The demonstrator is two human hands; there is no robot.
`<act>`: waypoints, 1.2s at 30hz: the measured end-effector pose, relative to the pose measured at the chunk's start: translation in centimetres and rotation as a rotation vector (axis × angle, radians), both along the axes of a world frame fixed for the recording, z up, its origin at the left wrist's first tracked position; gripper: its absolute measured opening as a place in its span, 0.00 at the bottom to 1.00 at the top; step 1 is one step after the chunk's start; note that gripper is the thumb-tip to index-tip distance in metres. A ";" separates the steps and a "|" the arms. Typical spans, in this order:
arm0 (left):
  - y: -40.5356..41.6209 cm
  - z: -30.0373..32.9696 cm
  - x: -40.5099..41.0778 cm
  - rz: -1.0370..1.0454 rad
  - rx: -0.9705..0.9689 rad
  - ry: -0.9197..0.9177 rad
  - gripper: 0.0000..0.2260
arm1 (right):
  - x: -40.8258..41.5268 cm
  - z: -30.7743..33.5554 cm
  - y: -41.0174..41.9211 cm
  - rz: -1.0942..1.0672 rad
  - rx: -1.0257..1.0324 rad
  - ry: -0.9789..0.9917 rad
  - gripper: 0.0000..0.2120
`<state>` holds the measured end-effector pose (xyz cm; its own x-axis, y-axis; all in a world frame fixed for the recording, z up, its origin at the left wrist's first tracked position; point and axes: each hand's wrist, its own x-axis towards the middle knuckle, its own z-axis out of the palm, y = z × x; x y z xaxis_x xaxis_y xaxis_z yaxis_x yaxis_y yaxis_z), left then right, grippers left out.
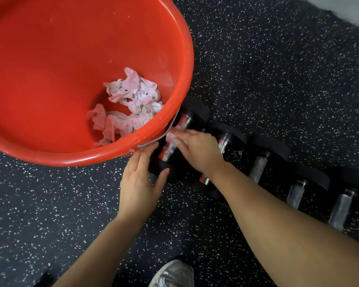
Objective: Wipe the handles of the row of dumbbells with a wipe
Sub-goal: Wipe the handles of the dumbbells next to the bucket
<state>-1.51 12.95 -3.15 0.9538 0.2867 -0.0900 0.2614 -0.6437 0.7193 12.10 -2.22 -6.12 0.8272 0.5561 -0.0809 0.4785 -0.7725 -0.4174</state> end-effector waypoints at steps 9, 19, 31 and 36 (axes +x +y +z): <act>0.0 0.0 0.0 0.008 -0.018 0.009 0.28 | 1.4 0.0 -0.4 0.009 -0.021 -0.025 0.17; 0.0 -0.3 0.0 0.005 -0.032 -0.033 0.28 | -1.7 -0.4 -0.7 0.145 0.025 0.113 0.17; 0.0 -0.2 0.1 0.005 -0.043 -0.019 0.28 | 1.2 0.0 -0.1 -0.193 0.010 0.018 0.17; 0.0 -0.1 -0.1 0.011 -0.045 -0.020 0.29 | -2.1 -0.2 -0.2 0.107 0.015 0.151 0.16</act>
<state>-1.58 12.94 -3.28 0.9524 0.2930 -0.0843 0.2536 -0.6077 0.7526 10.03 -2.41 -6.37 0.7423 0.6423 -0.1906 0.4887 -0.7137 -0.5018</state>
